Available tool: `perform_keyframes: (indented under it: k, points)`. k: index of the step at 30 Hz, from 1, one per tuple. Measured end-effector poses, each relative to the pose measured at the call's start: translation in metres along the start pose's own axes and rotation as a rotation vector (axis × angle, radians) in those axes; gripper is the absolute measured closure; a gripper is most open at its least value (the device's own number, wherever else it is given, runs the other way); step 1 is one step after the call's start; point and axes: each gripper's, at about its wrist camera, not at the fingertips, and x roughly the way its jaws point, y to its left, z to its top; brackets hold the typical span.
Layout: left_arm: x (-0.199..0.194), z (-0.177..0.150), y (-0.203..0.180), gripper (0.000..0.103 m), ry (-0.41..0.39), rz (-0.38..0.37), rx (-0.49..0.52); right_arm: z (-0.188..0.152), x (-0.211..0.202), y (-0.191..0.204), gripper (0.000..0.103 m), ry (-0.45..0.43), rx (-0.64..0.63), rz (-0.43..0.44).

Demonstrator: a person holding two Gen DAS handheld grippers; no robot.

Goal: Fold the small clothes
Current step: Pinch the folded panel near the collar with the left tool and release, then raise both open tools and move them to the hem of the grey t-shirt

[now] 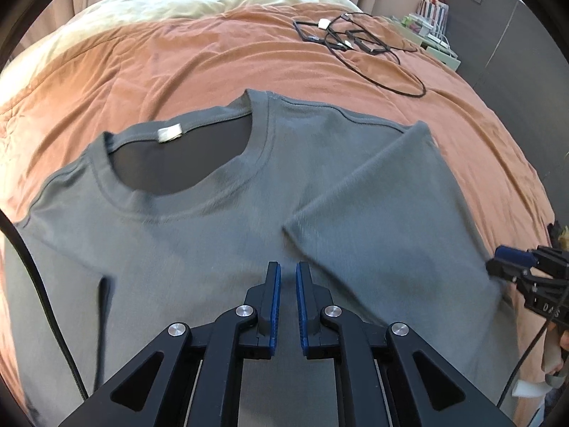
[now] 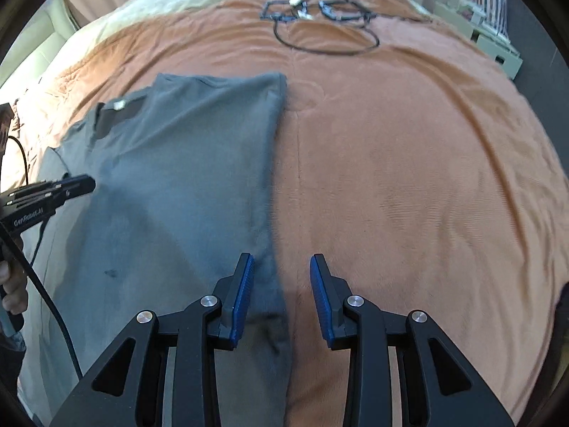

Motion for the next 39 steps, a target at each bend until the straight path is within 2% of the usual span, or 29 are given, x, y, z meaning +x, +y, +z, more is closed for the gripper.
perform_keyframes:
  k: [3,4,5,7,9,10,12,13,16,19,21,23,26,29,33,39]
  points:
    - [-0.020,-0.013,0.004,0.093,0.009,-0.007,-0.006,-0.011,-0.022,0.004,0.072,-0.011,0.017,0.017]
    - [-0.026,-0.017,0.005,0.093,0.009,-0.007,-0.008,-0.015,-0.028,0.005,0.069,-0.012,0.018,0.018]
    - [-0.034,-0.022,0.008,0.092,0.010,-0.006,-0.010,-0.021,-0.038,0.006,0.059,-0.014,0.024,0.016]
    - [-0.053,-0.033,0.014,0.080,0.004,-0.008,-0.024,-0.031,-0.057,0.005,0.046,-0.021,0.032,0.018]
    - [-0.076,-0.046,0.021,0.057,-0.013,-0.011,-0.049,-0.045,-0.079,0.007,0.045,-0.029,0.031,0.011]
    - [-0.087,-0.052,0.024,0.055,-0.024,-0.006,-0.054,-0.050,-0.089,0.009,0.044,-0.033,0.032,0.009]
    - [-0.112,-0.064,0.029,0.053,-0.041,-0.003,-0.063,-0.064,-0.116,0.013,0.032,-0.050,0.037,0.016]
    - [-0.123,-0.070,0.032,0.053,-0.044,-0.007,-0.069,-0.070,-0.127,0.015,0.022,-0.061,0.036,0.023]
    - [-0.163,-0.087,0.039,0.052,-0.056,-0.048,-0.087,-0.093,-0.163,0.020,0.019,-0.104,0.039,0.025]
    - [-0.210,-0.104,0.044,0.035,-0.100,-0.070,-0.098,-0.120,-0.194,0.023,0.012,-0.128,0.052,0.030]
    - [-0.244,-0.120,0.046,0.018,-0.153,-0.058,-0.093,-0.139,-0.212,0.025,0.006,-0.141,0.060,0.033]
    - [-0.270,-0.134,0.048,0.011,-0.194,-0.043,-0.082,-0.157,-0.226,0.025,0.005,-0.155,0.064,0.035]
    - [-0.305,-0.160,0.053,0.007,-0.242,-0.028,-0.070,-0.186,-0.240,0.025,0.005,-0.151,0.074,0.051]
    - [-0.327,-0.189,0.064,0.006,-0.251,-0.024,-0.091,-0.207,-0.253,0.024,0.005,-0.148,0.071,0.075]
    - [-0.345,-0.222,0.079,0.006,-0.270,-0.005,-0.115,-0.232,-0.270,0.027,0.005,-0.147,0.061,0.049]
    - [-0.358,-0.283,0.108,0.006,-0.296,0.043,-0.196,-0.273,-0.287,0.037,0.005,-0.170,0.031,0.067]
